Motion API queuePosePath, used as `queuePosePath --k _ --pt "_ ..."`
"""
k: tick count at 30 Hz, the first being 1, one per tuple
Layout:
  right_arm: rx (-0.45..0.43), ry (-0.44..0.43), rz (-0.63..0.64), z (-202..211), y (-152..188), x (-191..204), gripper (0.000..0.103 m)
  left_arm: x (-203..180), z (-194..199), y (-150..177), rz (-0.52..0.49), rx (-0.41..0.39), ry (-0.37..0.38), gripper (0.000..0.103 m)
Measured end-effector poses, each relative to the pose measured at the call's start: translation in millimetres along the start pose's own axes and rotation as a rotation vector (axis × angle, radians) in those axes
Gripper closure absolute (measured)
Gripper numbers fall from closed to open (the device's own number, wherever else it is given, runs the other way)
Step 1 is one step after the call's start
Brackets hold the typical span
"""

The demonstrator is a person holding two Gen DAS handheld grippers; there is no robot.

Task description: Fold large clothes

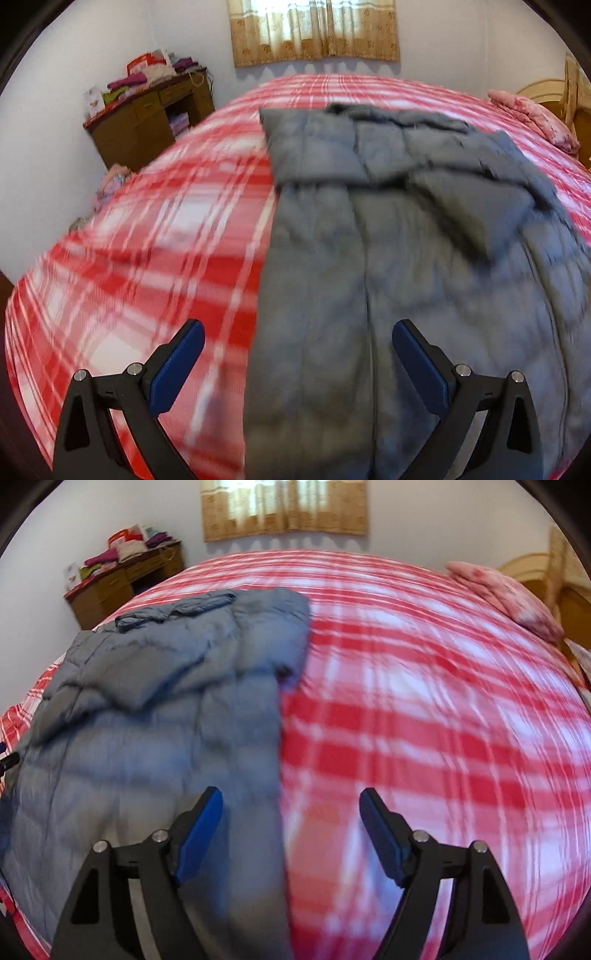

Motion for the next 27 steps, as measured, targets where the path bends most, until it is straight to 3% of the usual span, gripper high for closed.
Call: queuePosePath --k 9,15,16,18,19,20,23,27 --pt "-0.002 -0.037 -0.092 35.6 58.3 16.9 0.024 19.5 18.7 60.7 0.014 0.061 0.027 0.001" --pt "-0.012 -0.038 -0.093 46.0 81.4 37.6 0.024 17.9 22.8 80.6 0.016 0.088 0.078 0.003" --pt "-0.015 -0.041 -0.092 47.2 83.7 41.1 0.03 17.2 22.9 82.0 0.02 0.096 0.096 0.007" --pt "-0.018 -0.064 -0.075 49.3 87.3 49.8 0.058 12.1 25.4 85.1 0.027 0.119 0.155 0.041" --pt "-0.022 -0.073 -0.068 50.9 87.5 52.3 0.081 8.8 30.3 85.0 0.01 0.104 0.171 0.052" --pt "-0.034 -0.113 -0.074 52.8 86.3 54.3 0.09 3.8 34.9 86.7 -0.015 0.103 0.2 0.082" --pt "-0.073 -0.135 -0.089 63.8 81.7 53.5 0.093 -4.9 52.6 84.4 -0.071 0.05 0.203 0.092" --pt "-0.168 -0.171 -0.12 93.7 70.1 47.9 0.095 -7.4 84.1 74.5 -0.093 -0.027 0.24 0.094"
Point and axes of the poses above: each gripper's, at about its wrist camera, not at the fingertips, and z roughly against the way its jaws point, x to its left, y to its underside, the point moved 5 cm from there along -z, roughly the way its jaws point, and after that the axes turned 15 degrees about z, right-handed, at the moved point
